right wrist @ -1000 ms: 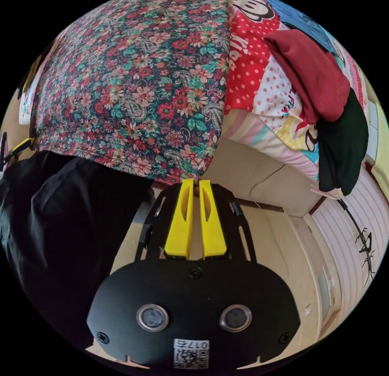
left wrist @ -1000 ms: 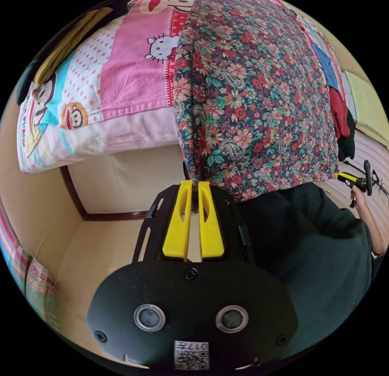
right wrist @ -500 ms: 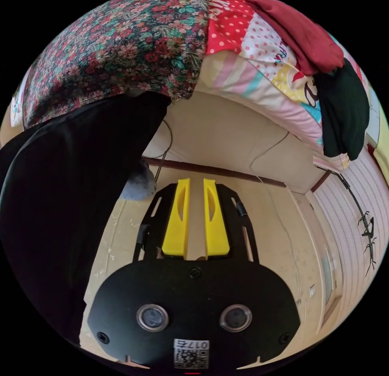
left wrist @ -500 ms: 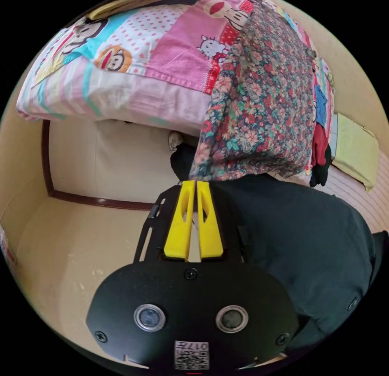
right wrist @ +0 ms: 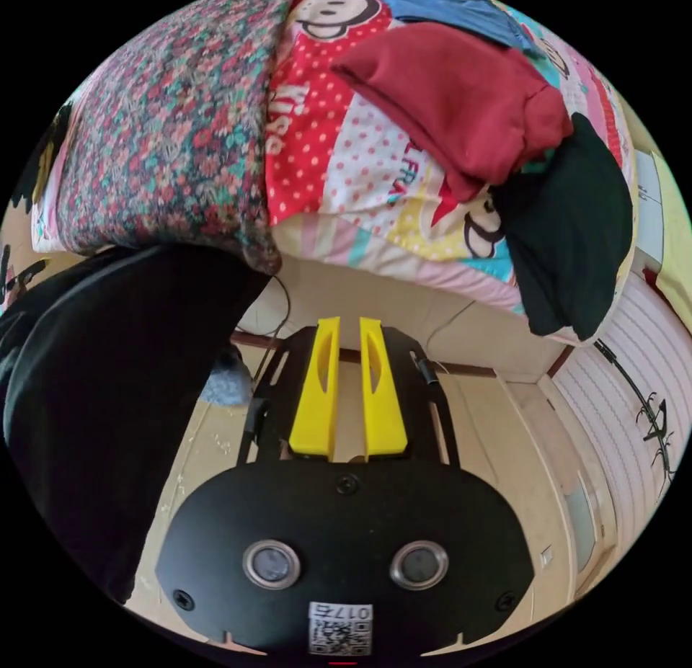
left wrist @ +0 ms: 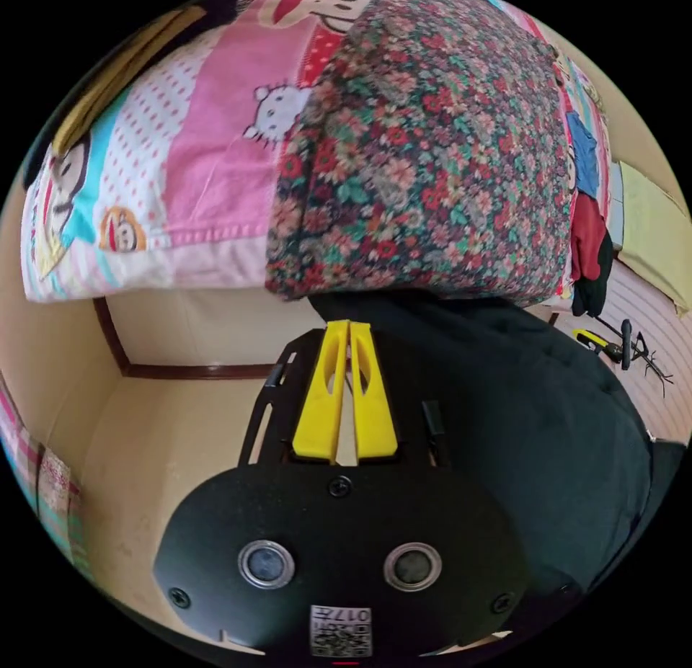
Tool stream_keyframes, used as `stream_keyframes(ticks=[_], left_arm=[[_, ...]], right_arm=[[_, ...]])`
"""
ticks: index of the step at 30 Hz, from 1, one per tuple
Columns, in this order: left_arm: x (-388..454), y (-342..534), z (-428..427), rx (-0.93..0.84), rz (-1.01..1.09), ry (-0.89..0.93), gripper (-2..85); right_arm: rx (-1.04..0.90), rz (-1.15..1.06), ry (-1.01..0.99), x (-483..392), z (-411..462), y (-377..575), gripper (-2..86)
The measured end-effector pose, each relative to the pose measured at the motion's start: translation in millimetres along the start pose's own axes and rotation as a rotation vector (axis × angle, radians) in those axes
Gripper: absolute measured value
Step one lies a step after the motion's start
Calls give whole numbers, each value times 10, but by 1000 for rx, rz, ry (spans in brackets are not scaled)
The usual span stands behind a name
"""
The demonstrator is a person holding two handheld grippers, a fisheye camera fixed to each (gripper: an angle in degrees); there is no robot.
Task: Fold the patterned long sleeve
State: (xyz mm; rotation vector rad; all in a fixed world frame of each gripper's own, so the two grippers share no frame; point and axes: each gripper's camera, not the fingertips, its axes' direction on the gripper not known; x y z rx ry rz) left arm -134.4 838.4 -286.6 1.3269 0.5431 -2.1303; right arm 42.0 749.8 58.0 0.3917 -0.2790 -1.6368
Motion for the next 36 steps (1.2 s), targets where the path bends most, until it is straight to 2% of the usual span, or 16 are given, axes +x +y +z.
stream_keyframes(ticks=[5, 8, 10, 14, 17, 21, 23, 26, 28, 31, 33, 36], left_arm=[[1105, -946, -399, 161, 208, -38, -5], [1700, -1430, -708, 296, 259, 13, -5], [2092, -1720, -850, 383, 286, -24, -5], [2358, -2144, -863, 415, 217, -32, -5], [2488, -2294, -979, 557, 245, 66, -5], [2612, -2597, -945, 631, 288, 73, -5], [2603, -2796, -790, 603, 277, 28, -5], [2495, -3161, -223, 444, 251, -43, -6], [2490, -2972, -32, 610, 297, -87, -7], [2692, -2774, 66, 696, 256, -213, -8], [2640, -2738, 77, 723, 206, -169, -8], [2479, -2742, 61, 733, 168, -63, -8]], right_arm=[[358, -84, -153, 494, -937, -514, 56], [497, -165, -213, 737, -1440, -885, 57], [543, -198, -231, 878, -1693, -1140, 60], [668, -213, -388, 1228, -2195, -1752, 69], [766, -154, -523, 1445, -2435, -2191, 75], [841, -68, -665, 1598, -2553, -2744, 79], [855, 6, -746, 1662, -2535, -3123, 81], [857, 135, -835, 1737, -2397, -3488, 83], [860, 224, -947, 1792, -2244, -3653, 85], [849, 337, -1084, 1813, -1986, -3846, 89], [821, 410, -1054, 1794, -1883, -3910, 94], [893, 468, -1071, 1804, -1803, -3926, 99]])
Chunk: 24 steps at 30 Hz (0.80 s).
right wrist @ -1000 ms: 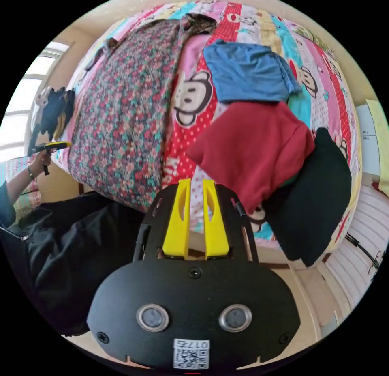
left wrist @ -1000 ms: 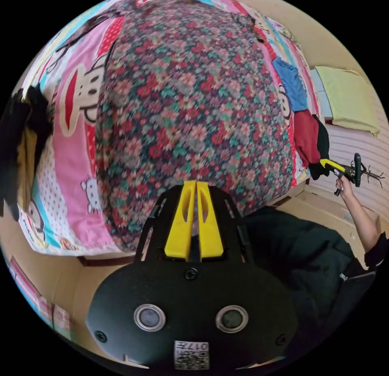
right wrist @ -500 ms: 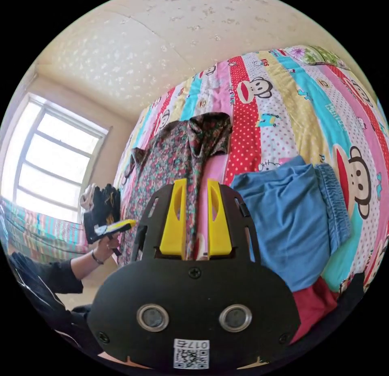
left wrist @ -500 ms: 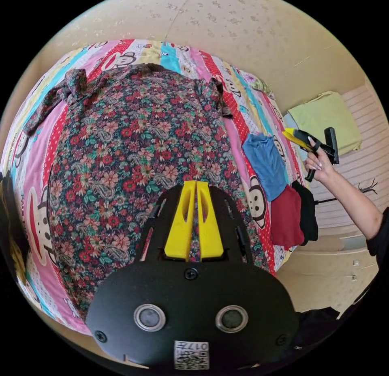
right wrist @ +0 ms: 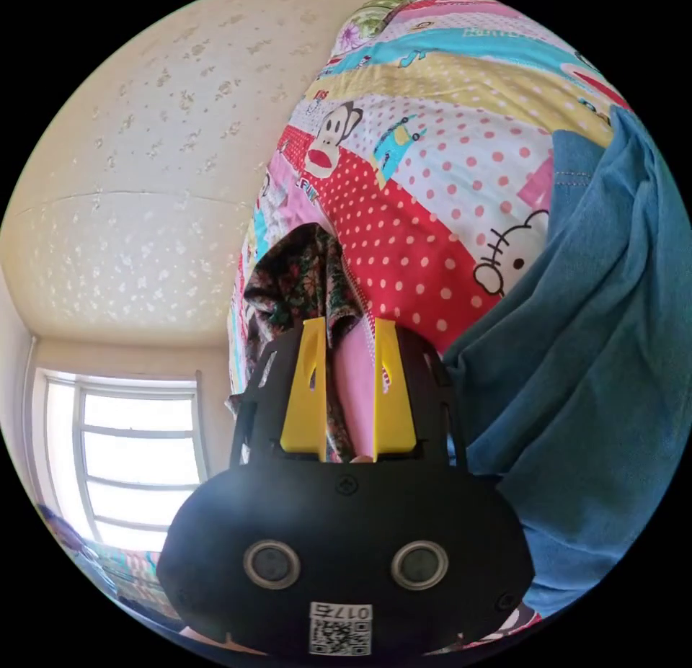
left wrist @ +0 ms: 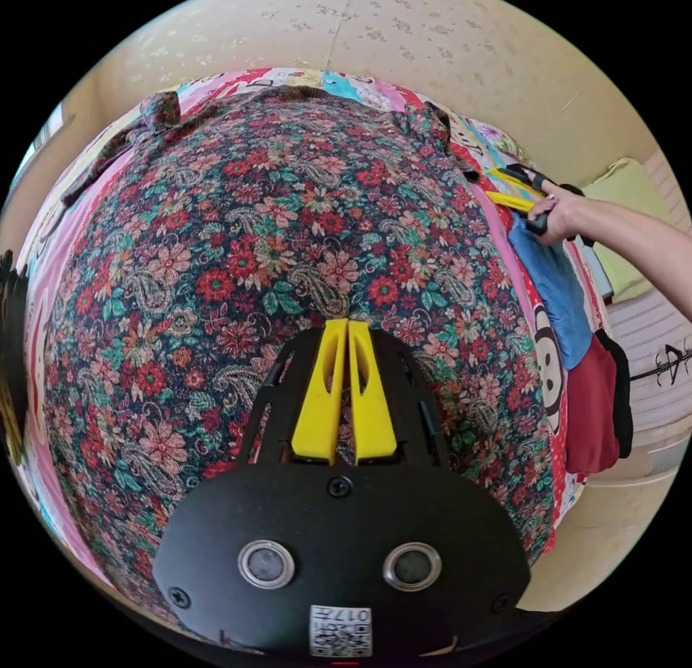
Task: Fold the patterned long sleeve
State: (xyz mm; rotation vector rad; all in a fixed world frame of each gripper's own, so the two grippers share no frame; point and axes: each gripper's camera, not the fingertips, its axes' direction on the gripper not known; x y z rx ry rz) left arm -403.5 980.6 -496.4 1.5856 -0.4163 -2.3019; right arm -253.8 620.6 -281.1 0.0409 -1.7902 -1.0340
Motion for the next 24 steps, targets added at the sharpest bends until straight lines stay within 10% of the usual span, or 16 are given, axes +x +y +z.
stream_keyframes(ticks=[12, 24], left_arm=[[-173, -72, -95, 25, -16, 66, -7], [-400, -278, -178, 26, -51, 133, -6]], right_arm=[[33, 76, -72, -69, 141, -166, 38], [222, -306, 232, -1531, -1489, -1202, 27]])
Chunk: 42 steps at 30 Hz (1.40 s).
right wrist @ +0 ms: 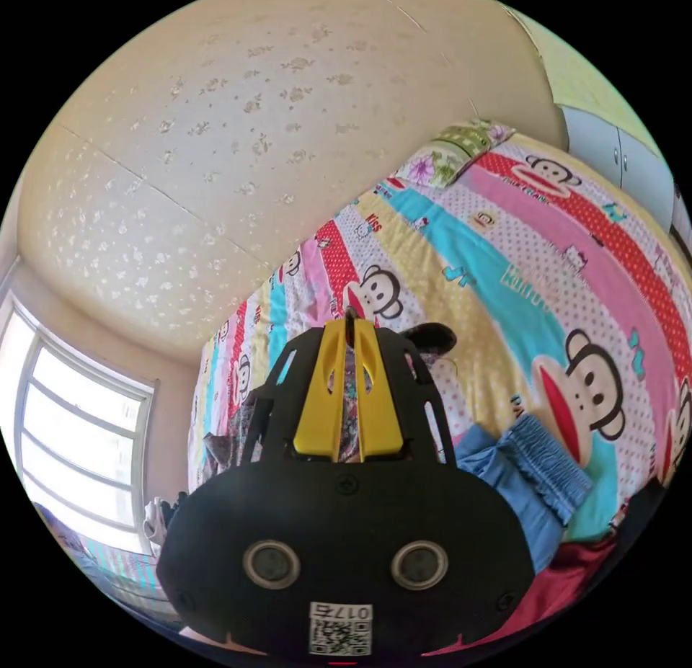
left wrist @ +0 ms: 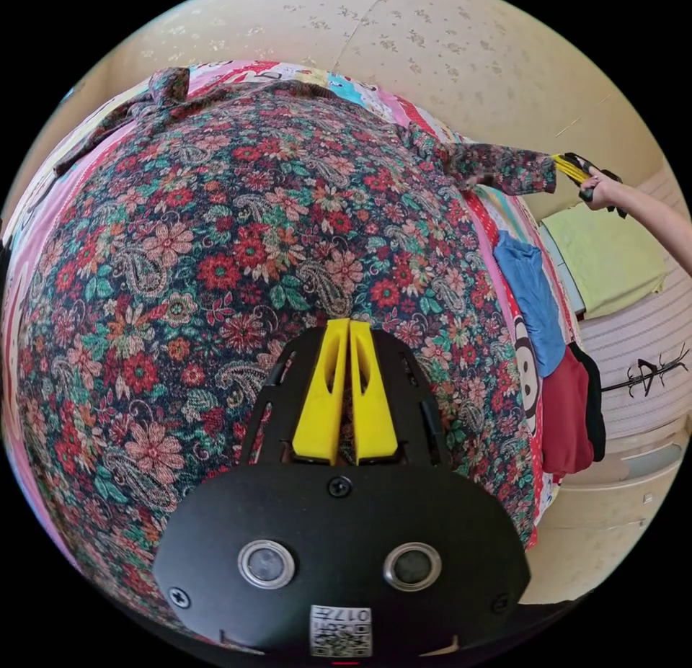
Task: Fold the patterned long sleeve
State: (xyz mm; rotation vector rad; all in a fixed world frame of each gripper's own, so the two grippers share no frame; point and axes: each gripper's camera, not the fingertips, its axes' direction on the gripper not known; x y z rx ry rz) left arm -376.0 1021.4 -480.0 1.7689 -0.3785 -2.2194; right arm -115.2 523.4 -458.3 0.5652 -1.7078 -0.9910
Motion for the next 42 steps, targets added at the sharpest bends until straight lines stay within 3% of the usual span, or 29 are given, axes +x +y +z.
stream_keyframes(ticks=[7, 12, 14, 16, 21, 26, 30, 33, 41, 42], left_arm=[[-210, -133, -54, 2, -41, 83, -6], [-350, -205, -92, 9, -72, 139, -4], [-401, -233, -121, 11, -90, 168, -3], [-567, -240, -147, 26, -154, 320, 5], [-901, -107, -337, 171, -273, 670, 86], [-831, -95, -696, 227, -127, 614, 126], [-1027, -44, -994, 289, -89, 512, 137], [-1311, -26, -1180, 344, -136, 486, 138], [-1779, -541, -1589, 458, -170, 428, 159], [-1792, -685, -1601, 449, -153, 426, 160]], right_arm=[[-42, -59, 38, -384, -510, -510, 26], [-201, -328, 131, -1141, -656, -571, 26], [-257, -377, -98, -1500, -538, -428, 27], [-331, -459, -255, -1870, -279, -225, 27], [-608, -694, -466, -2934, 892, 581, 30], [-872, -522, -819, -3312, 2500, 1659, 41], [-1019, -374, -988, -3119, 3267, 2291, 64], [-966, -354, -932, -2831, 3488, 2287, 82], [-741, -890, -173, -2190, 3467, 1742, 87], [-742, -922, -150, -2158, 3496, 1780, 87]])
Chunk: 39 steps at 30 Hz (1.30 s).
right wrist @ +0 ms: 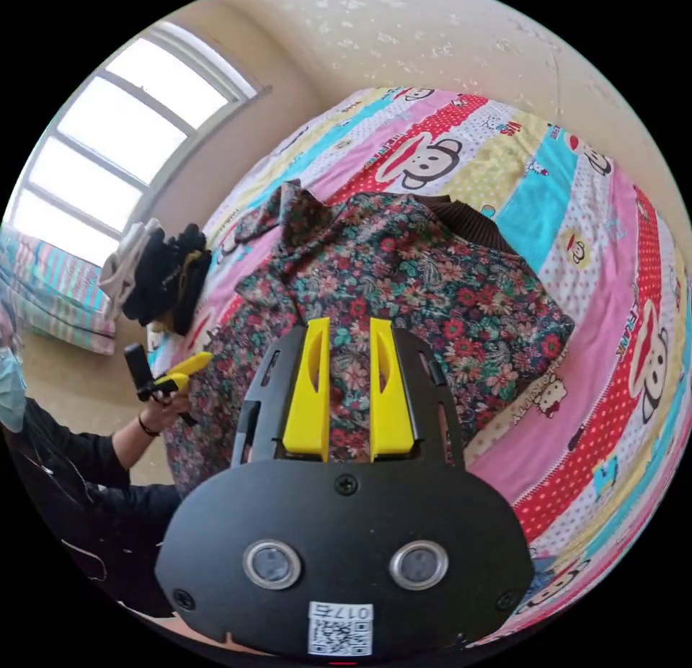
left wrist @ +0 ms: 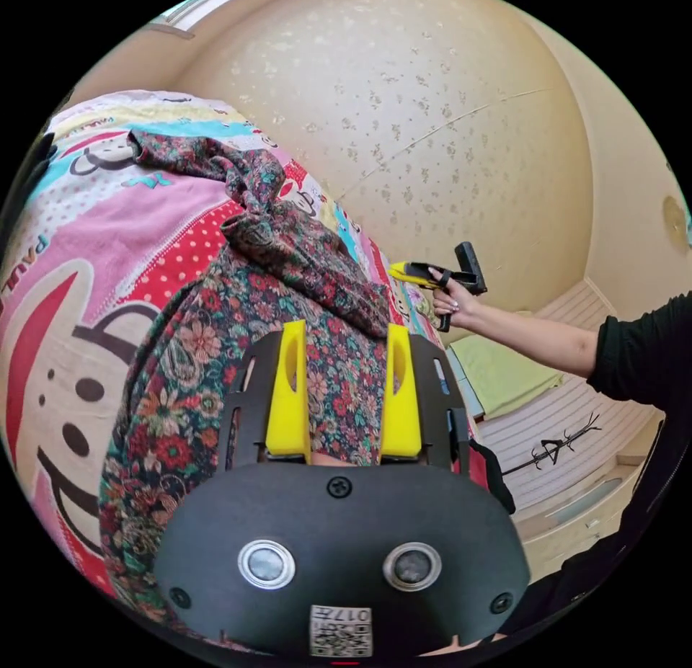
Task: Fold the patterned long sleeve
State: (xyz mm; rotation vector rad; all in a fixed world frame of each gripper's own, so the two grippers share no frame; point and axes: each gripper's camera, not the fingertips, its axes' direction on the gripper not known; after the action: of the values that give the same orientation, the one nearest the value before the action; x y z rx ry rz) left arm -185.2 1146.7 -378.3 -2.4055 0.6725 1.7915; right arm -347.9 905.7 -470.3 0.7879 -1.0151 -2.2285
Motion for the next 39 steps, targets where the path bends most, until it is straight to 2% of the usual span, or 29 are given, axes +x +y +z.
stream_keyframes(ticks=[3, 6, 7, 9, 11, 15, 16, 17, 19, 24, 26, 29, 31, 36, 37, 39], left_arm=[[-8, -220, 211, -57, 37, -30, 158], [-203, -48, 626, -192, -3, -138, 119], [-266, 76, 572, -100, -23, -131, 84], [-460, 104, 520, -79, -145, -81, 48], [-543, 91, 519, -84, -191, -25, 43], [-198, 85, 552, -87, -49, -46, 138], [-115, 113, 544, -69, -28, -32, 164], [-84, 131, 533, -57, -25, -28, 168], [-54, 200, 456, -10, -55, -4, 173], [-97, 248, 307, 64, -161, 27, 171], [-45, 191, 277, 67, -175, -3, 176], [110, 54, 210, 97, -170, -146, 180], [120, -62, 332, 24, -166, -196, 163], [9, -125, 345, 19, -261, -150, 77], [20, -168, 359, -30, -248, -128, 37], [83, -238, 400, -110, -205, -130, 9]], right_arm=[[-27, -89, -102, -29, 361, 77, 87], [-49, -113, -252, -100, 837, -16, 98], [-63, -124, -253, -147, 1023, -65, 100], [-69, -131, -263, -227, 1251, -119, 98], [-57, -198, -397, -410, 1385, -122, 95], [-131, -284, -417, -650, 1560, 121, 101], [-201, -297, -451, -655, 1679, 221, 100], [-290, -296, -491, -639, 1813, 304, 97], [-340, -300, -505, -620, 1884, 390, 92], [-123, -320, -425, -575, 1464, 135, 99], [-50, -341, -285, -579, 1316, -136, 107], [-60, -383, -101, -620, 1346, -505, 110], [-96, -404, -44, -636, 1467, -691, 109], [-312, -415, -6, -708, 2029, -842, 92], [-309, -420, 11, -745, 2075, -805, 85], [-276, -442, 31, -799, 2016, -731, 60]])
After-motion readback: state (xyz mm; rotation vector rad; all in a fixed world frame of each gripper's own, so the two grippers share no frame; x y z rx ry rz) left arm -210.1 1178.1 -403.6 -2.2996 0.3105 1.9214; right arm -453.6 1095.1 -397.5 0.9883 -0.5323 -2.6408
